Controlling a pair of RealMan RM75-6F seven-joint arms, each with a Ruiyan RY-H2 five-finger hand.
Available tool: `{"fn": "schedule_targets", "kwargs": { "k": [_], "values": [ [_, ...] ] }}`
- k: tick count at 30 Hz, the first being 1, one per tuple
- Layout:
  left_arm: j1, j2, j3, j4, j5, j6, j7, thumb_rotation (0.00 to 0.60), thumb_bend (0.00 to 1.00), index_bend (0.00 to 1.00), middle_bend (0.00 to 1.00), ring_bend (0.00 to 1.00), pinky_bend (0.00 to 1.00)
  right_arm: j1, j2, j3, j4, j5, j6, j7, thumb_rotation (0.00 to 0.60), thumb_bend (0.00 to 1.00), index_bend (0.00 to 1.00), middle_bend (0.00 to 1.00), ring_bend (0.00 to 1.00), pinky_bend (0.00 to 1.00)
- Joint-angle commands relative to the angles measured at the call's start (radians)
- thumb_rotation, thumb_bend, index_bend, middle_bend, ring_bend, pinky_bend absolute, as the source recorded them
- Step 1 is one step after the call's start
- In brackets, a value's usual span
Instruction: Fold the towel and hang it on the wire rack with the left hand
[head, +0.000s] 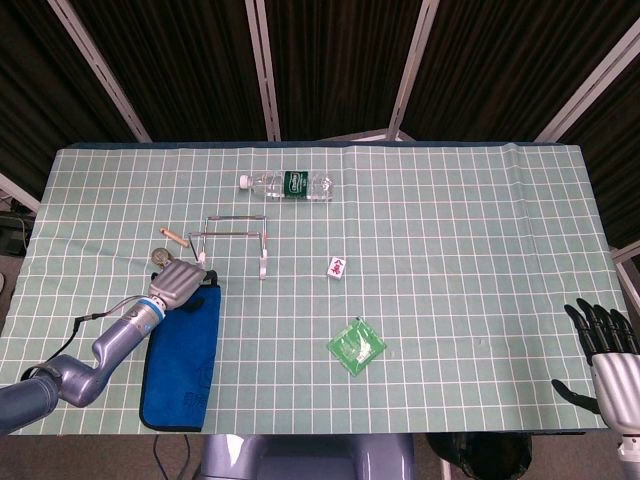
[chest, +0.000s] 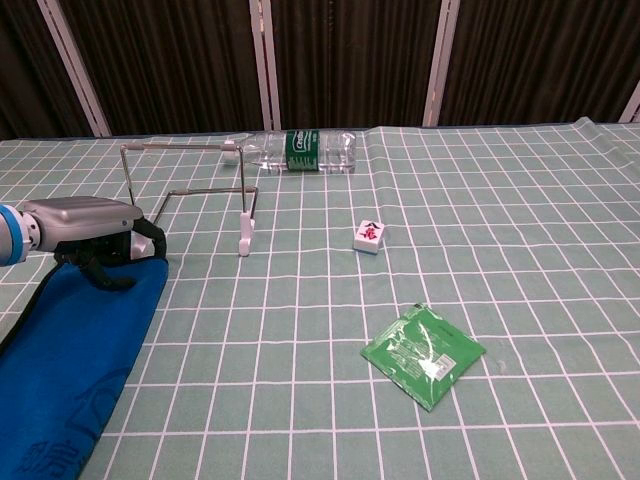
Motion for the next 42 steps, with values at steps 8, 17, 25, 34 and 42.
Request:
{"fn": "schedule_targets", "kwargs": {
  "k": [8,17,25,34,42],
  "values": [
    [-0.001,-0.001,0.000,-0.014,-0.002,-0.012,-0.020,0.600,0.45,0.56,0.96,0.95,1.00,0.001,0.002,-0.001,0.000,0.000,-0.001,0.007,0.600,0.00,0.00,0.00,0.00,0.00],
    [0.005,0.014,0.002,-0.032,0.005,0.001,-0.019,0.600,0.50,0.63,0.96,0.95,1.00,-0.001,0.003,-0.003,-0.001,-0.008,0.005,0.008,0.600,0.00,0.00,0.00,0.00,0.00],
    [0.008,0.050,0.008,-0.088,0.019,0.018,0.003,0.600,0.70,0.71,0.96,0.95,1.00,-0.005,0.006,-0.006,-0.005,-0.019,0.016,0.008,0.600,0.00,0.00,0.00,0.00,0.00],
    [0.021,0.130,0.000,-0.192,0.031,0.076,0.041,0.600,0.74,0.88,0.96,0.95,1.00,-0.010,0.012,-0.009,-0.009,-0.032,0.029,0.018,0.600,0.00,0.00,0.00,0.00,0.00],
    [0.047,0.287,-0.045,-0.400,-0.007,0.188,0.201,0.600,0.74,0.91,0.96,0.95,1.00,-0.016,0.021,-0.012,-0.015,-0.049,0.048,0.031,0.600,0.00,0.00,0.00,0.00,0.00]
  ]
}}
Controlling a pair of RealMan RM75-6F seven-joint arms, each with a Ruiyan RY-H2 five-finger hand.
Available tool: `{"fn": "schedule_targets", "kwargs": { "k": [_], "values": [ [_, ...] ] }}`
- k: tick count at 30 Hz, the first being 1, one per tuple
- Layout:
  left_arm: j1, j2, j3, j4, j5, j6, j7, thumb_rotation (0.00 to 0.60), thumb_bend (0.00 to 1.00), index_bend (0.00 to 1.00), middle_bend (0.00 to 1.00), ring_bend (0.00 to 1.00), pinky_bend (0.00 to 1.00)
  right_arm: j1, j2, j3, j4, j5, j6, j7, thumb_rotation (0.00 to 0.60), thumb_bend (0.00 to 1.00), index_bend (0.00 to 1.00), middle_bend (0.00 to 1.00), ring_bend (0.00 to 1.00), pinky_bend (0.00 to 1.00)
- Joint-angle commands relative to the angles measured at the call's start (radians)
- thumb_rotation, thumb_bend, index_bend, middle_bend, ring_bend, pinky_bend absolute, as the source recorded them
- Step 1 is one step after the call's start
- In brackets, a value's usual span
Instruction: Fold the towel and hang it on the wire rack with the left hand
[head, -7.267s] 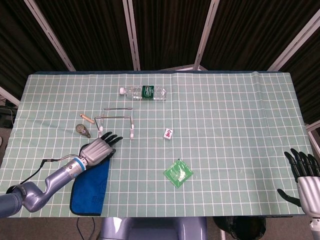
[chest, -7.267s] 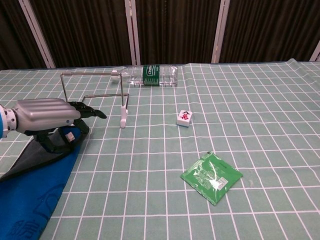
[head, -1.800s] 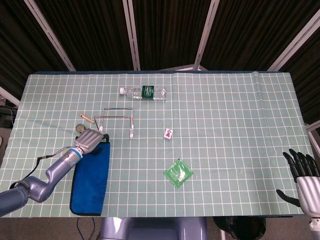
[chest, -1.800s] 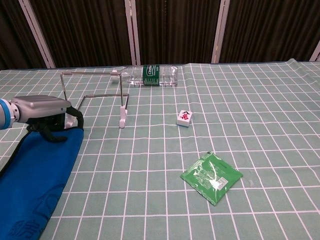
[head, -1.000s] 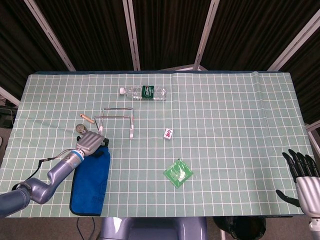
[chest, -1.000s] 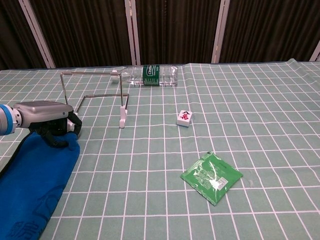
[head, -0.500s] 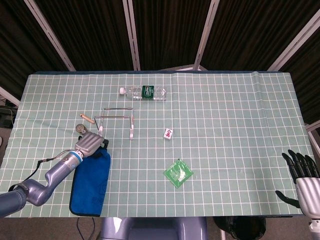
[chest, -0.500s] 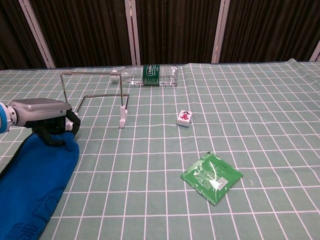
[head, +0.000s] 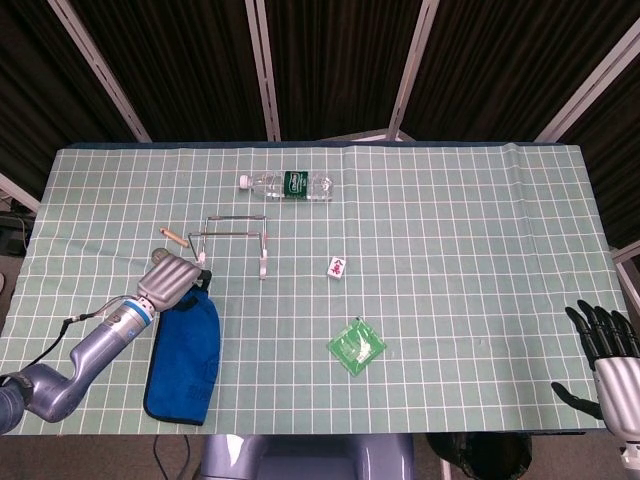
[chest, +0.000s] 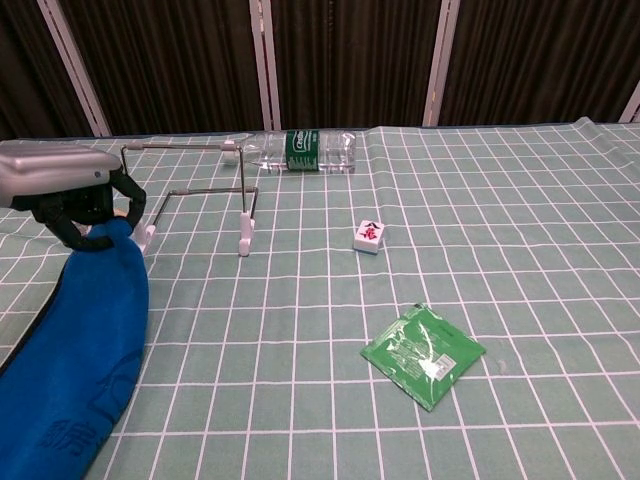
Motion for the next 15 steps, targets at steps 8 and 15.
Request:
{"fn": "schedule_targets", "kwargs": {
  "k": [8,15],
  "values": [
    [0.039,0.250,-0.100,-0.428,-0.211,0.175,0.381,0.600,0.74,0.91,0.96,0.95,1.00,-0.010,0.013,-0.004,-0.003,-0.023,0.028,0.024,0.600,0.00,0.00,0.00,0.00,0.00],
    [0.035,0.371,-0.156,-0.653,-0.335,0.312,0.605,0.600,0.74,0.91,0.96,0.95,1.00,-0.019,0.022,-0.006,-0.003,-0.040,0.052,0.046,0.600,0.00,0.00,0.00,0.00,0.00]
  ]
}}
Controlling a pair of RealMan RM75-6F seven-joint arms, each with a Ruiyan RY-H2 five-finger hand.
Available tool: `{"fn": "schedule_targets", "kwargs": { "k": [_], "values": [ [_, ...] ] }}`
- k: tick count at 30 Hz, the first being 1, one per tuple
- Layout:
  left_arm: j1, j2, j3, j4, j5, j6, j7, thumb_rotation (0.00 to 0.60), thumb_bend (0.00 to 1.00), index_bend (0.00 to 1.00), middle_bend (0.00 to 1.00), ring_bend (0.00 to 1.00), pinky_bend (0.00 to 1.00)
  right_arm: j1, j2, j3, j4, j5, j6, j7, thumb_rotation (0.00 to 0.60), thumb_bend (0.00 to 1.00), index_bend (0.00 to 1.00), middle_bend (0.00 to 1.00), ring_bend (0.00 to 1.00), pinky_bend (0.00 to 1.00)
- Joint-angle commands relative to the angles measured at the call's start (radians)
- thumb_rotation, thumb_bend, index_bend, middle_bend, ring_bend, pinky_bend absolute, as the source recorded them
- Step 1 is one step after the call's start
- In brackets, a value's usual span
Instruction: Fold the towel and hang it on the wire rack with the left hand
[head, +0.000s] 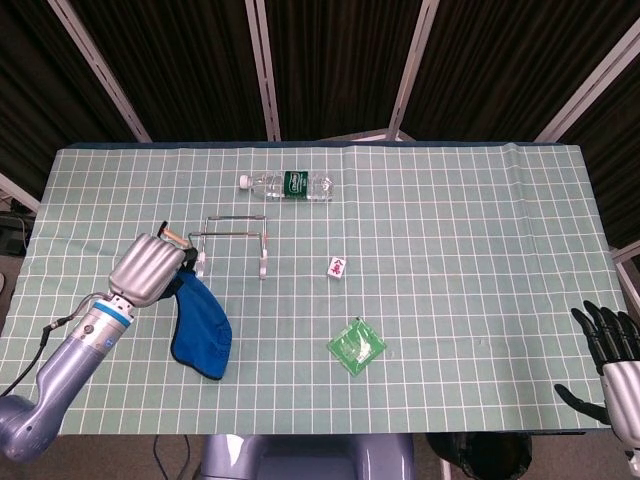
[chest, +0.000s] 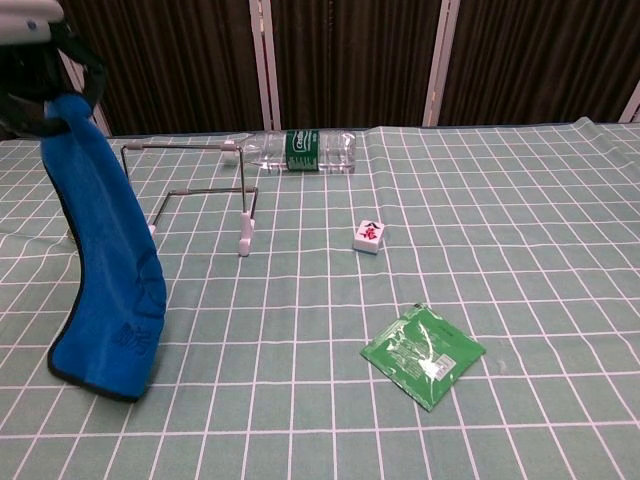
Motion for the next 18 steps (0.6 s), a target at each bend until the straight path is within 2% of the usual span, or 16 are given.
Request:
{"fn": "schedule_targets", "kwargs": {
  "k": [1,7,10,14,18],
  "values": [
    [-0.002,0.084,-0.054,-0.127,-0.083,0.118,0.150,0.600,0.74,0.91,0.96,0.95,1.00,-0.003,0.004,-0.002,0.000,-0.008,0.008,0.009,0.600,0.00,0.00,0.00,0.00,0.00],
    [-0.055,0.108,-0.104,-0.156,-0.169,0.158,0.278,0.600,0.74,0.92,0.96,0.95,1.00,-0.005,0.009,-0.002,0.001,-0.013,0.015,0.024,0.600,0.00,0.00,0.00,0.00,0.00],
    [-0.117,0.097,-0.132,-0.138,-0.267,0.146,0.362,0.600,0.74,0.92,0.96,0.95,1.00,-0.005,0.011,-0.002,0.003,-0.014,0.014,0.028,0.600,0.00,0.00,0.00,0.00,0.00],
    [-0.199,0.056,-0.148,-0.070,-0.350,0.113,0.433,0.600,0.74,0.92,0.96,0.95,1.00,-0.003,0.012,-0.001,0.002,-0.011,0.011,0.028,0.600,0.00,0.00,0.00,0.00,0.00],
    [-0.251,0.007,-0.155,-0.004,-0.403,0.060,0.417,0.600,0.74,0.92,0.96,0.95,1.00,-0.002,0.009,0.001,0.005,-0.004,0.006,0.027,0.600,0.00,0.00,0.00,0.00,0.00]
  ]
}}
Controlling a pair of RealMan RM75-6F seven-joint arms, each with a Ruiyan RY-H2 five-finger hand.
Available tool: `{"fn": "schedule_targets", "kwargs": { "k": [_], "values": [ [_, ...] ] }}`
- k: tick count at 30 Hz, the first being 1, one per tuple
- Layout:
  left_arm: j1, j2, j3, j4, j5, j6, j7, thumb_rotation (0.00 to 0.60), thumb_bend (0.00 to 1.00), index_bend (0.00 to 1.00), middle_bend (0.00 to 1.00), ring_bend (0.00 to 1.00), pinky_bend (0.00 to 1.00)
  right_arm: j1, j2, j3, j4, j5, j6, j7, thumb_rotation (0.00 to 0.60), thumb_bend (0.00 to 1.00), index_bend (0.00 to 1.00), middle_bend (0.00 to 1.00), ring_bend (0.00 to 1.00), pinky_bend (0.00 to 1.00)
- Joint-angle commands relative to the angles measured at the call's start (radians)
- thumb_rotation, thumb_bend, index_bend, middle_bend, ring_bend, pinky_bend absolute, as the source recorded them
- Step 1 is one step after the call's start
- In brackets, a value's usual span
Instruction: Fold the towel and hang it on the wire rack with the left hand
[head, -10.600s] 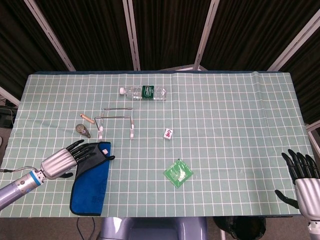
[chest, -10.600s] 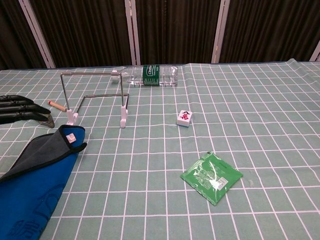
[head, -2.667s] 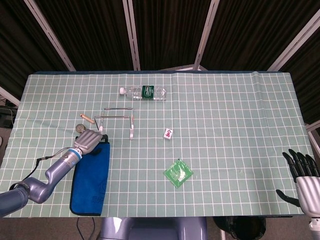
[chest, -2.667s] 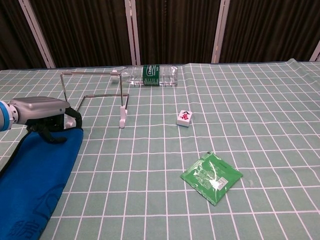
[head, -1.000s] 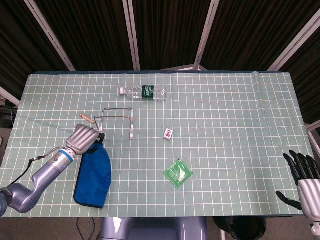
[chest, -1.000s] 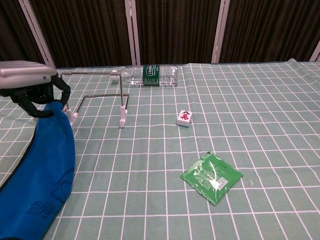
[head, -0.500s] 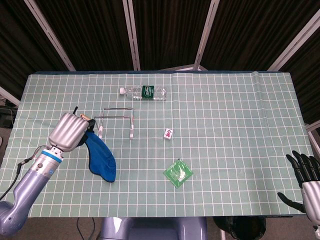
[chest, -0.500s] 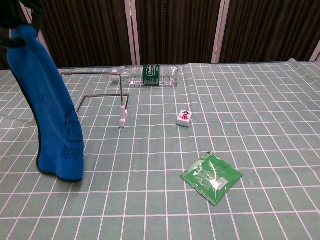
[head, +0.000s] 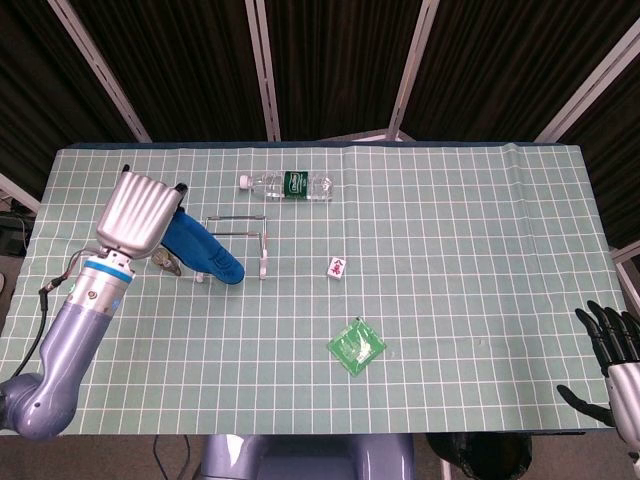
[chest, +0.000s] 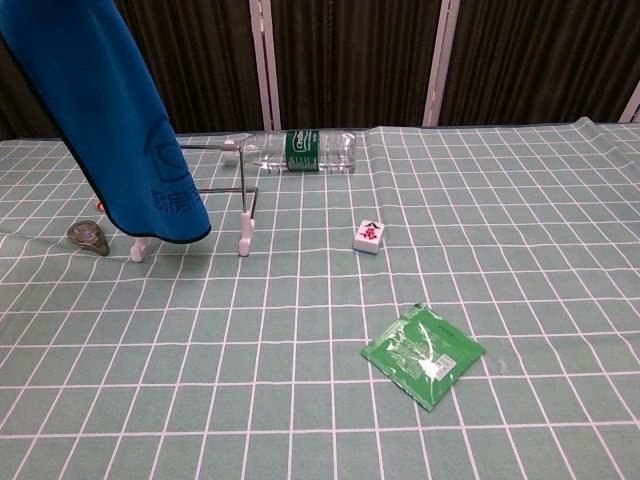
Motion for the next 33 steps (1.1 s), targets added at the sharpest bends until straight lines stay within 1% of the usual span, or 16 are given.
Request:
{"fn": "schedule_targets", "kwargs": {
  "k": [1,15,18,22,26,31,33],
  "values": [
    [-0.055,-0.047,-0.014,0.059,-0.066,-0.048,-0.005,0.600,0.74,0.92,0.96,0.95,1.00,0.001,-0.001,0.002,0.001,0.005,-0.003,0.000,0.600,0.00,0.00,0.00,0.00,0.00],
    [-0.195,-0.163,0.007,0.210,-0.193,-0.128,0.029,0.600,0.74,0.92,0.96,0.94,1.00,0.008,-0.004,0.010,0.005,0.036,-0.026,0.003,0.600,0.00,0.00,0.00,0.00,0.00],
    [-0.230,-0.183,0.023,0.257,-0.199,-0.127,0.080,0.600,0.74,0.92,0.96,0.94,1.00,0.009,-0.003,0.014,0.008,0.047,-0.029,0.007,0.600,0.00,0.00,0.00,0.00,0.00],
    [-0.282,-0.207,0.044,0.316,-0.249,-0.135,0.156,0.600,0.74,0.92,0.96,0.94,1.00,0.011,-0.003,0.017,0.010,0.056,-0.035,0.011,0.600,0.00,0.00,0.00,0.00,0.00],
    [-0.324,-0.226,0.049,0.367,-0.309,-0.155,0.186,0.600,0.74,0.92,0.96,0.94,1.00,0.012,-0.004,0.020,0.011,0.067,-0.042,0.010,0.600,0.00,0.00,0.00,0.00,0.00],
    [-0.359,-0.235,0.069,0.416,-0.337,-0.178,0.209,0.600,0.74,0.92,0.96,0.93,1.00,0.015,-0.006,0.023,0.012,0.081,-0.053,0.007,0.600,0.00,0.00,0.00,0.00,0.00],
    [-0.369,-0.232,0.080,0.440,-0.349,-0.203,0.208,0.600,0.74,0.92,0.96,0.93,1.00,0.017,-0.007,0.025,0.013,0.089,-0.059,0.006,0.600,0.00,0.00,0.00,0.00,0.00]
  ]
}}
